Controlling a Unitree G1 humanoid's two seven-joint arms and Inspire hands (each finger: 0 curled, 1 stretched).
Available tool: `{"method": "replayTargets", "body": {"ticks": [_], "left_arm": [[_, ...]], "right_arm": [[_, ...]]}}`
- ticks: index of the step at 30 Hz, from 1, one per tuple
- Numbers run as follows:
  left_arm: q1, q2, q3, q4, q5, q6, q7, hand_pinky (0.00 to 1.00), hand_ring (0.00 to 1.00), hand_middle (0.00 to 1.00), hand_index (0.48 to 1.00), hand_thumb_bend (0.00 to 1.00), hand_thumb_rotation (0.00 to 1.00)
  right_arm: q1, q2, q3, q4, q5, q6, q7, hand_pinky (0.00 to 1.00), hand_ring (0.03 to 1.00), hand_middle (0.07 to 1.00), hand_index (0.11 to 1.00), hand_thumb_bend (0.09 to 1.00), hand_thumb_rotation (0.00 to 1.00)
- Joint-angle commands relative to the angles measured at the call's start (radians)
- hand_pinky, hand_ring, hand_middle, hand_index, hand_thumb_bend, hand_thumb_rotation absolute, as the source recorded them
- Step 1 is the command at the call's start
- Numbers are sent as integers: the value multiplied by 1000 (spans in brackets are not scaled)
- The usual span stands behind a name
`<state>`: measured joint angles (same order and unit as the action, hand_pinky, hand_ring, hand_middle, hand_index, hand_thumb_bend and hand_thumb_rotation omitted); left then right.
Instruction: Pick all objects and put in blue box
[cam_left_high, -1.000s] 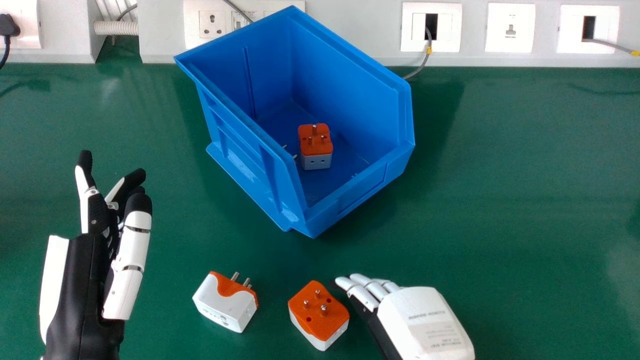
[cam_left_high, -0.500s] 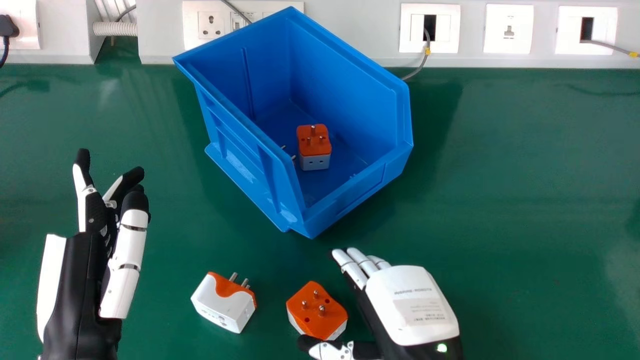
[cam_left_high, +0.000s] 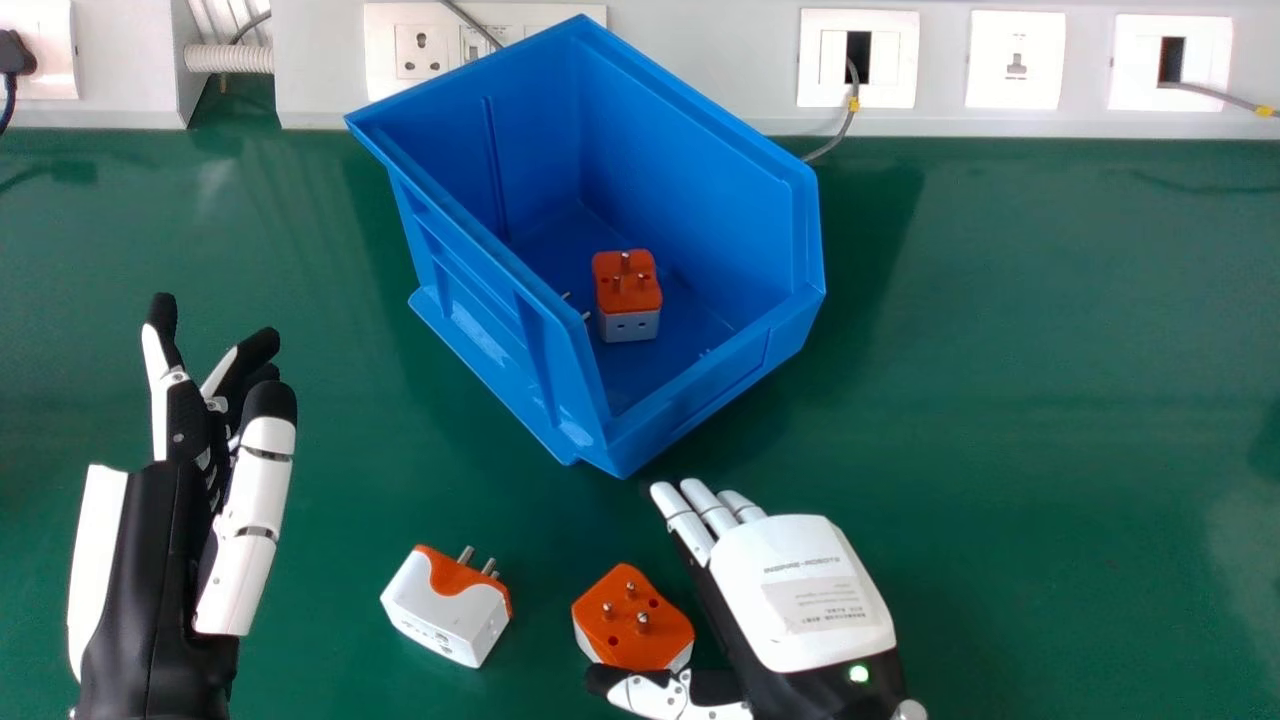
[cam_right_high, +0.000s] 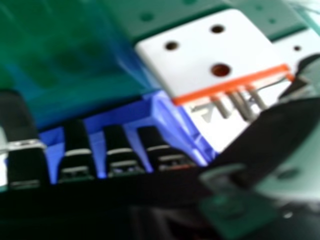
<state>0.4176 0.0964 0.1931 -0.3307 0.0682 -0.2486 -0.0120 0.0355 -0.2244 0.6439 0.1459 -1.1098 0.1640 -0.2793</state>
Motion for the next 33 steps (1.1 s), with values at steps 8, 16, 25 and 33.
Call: {"method": "replayTargets", "body": {"ticks": [8,16,25,33], "left_arm": [[-10,5,10,-32,-13,3,0,842,913,923,903,343,909],[-9,6,15,-44,-24,7,-9,833,909,920,898,320,884],[-7,11,20,-58,-24,22,-10,830,907,915,895,288,885],[-16,13,18,-63,-25,31,-13,837,911,920,899,293,887]], "right_arm": [[6,-16,42,56,-1,37,99,778,892,940,931,476,761],[-38,-6,77,125,-34,99,176,799,893,927,920,467,746],[-52,-34,109,92,-60,115,288,764,849,877,868,468,640],[-36,-93,123,-47,-81,107,398,712,796,823,802,458,585]]}}
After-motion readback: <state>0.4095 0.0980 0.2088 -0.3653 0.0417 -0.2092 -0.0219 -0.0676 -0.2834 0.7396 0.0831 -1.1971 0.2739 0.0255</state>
